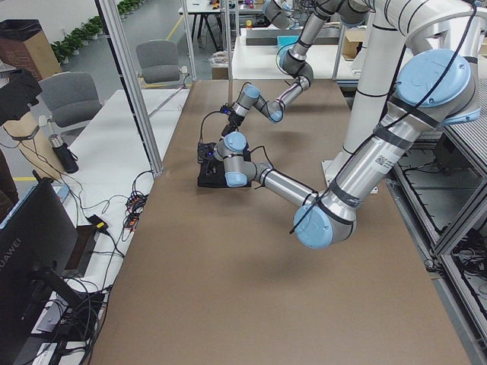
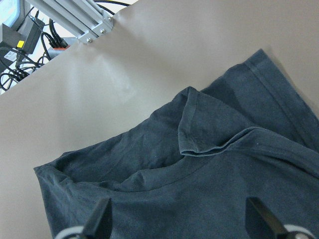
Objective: Fold clothes
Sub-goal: 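Open the left gripper and withdraw it while the right gripper releases and lifts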
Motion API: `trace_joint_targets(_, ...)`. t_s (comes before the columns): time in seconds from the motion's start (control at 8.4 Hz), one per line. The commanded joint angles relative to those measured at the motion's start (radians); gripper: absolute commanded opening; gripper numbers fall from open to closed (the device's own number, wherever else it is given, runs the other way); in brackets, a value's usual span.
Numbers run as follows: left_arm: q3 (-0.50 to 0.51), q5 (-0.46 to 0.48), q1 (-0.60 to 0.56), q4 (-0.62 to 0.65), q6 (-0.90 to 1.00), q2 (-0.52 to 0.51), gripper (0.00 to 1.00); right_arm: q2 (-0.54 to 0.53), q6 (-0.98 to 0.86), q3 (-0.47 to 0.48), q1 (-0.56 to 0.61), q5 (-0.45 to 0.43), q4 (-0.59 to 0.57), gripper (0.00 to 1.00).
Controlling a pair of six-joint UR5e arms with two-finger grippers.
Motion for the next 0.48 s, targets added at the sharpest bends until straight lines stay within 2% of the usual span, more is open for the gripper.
trace_joint_targets(0.0, 0.0, -0.085, -0.08, -0.004, 0.114, 0.049, 0.95, 0.068, -0.174, -0.017, -0.018, -0.009, -0.194, 0.94)
trace_joint_targets(0.24, -0.003, -0.137, -0.119, -0.005, 0.137, 0.054, 0.95, 0.206, -0.18, -0.22, -0.023, -0.016, -0.21, 0.94)
trace_joint_targets(0.36, -0.002, -0.186, -0.155, -0.004, 0.157, 0.058, 0.95, 0.216, -0.229, -0.248, -0.029, -0.027, -0.211, 0.94)
